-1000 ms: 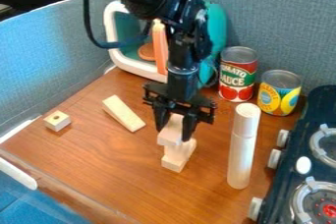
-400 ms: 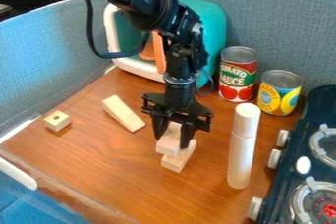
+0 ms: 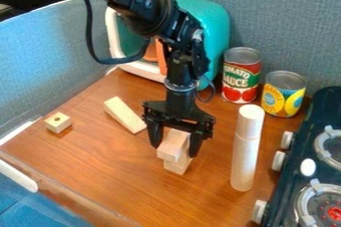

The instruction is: Put the parallelepiped on top of the cube

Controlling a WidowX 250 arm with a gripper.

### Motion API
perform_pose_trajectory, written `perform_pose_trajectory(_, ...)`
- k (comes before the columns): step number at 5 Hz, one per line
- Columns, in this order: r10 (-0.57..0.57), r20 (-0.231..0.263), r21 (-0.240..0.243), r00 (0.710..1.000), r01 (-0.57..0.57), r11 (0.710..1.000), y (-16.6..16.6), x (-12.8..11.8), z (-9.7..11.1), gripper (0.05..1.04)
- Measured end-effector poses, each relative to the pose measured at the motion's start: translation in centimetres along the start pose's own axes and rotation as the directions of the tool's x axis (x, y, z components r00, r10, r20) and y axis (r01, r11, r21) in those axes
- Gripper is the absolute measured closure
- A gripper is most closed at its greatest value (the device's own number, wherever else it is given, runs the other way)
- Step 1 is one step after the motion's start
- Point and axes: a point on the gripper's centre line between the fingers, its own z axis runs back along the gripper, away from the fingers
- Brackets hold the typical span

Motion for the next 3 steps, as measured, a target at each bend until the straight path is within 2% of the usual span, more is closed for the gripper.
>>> perform_pose_trajectory(1, 0.023, -0.003, -0.001, 1.000, -0.023, 1.000, 0.1, -0.4, -0.2, 0.077)
perform_pose_trajectory(2, 0.034, 0.069, -0.019, 0.997, -0.032, 0.999, 0.5, -1.2, 3.8, 0.083)
perform_pose_trajectory(3, 0.050, 0.098, -0.018, 0.994, -0.048, 0.999, 1.2, -2.1, 7.1, 0.083)
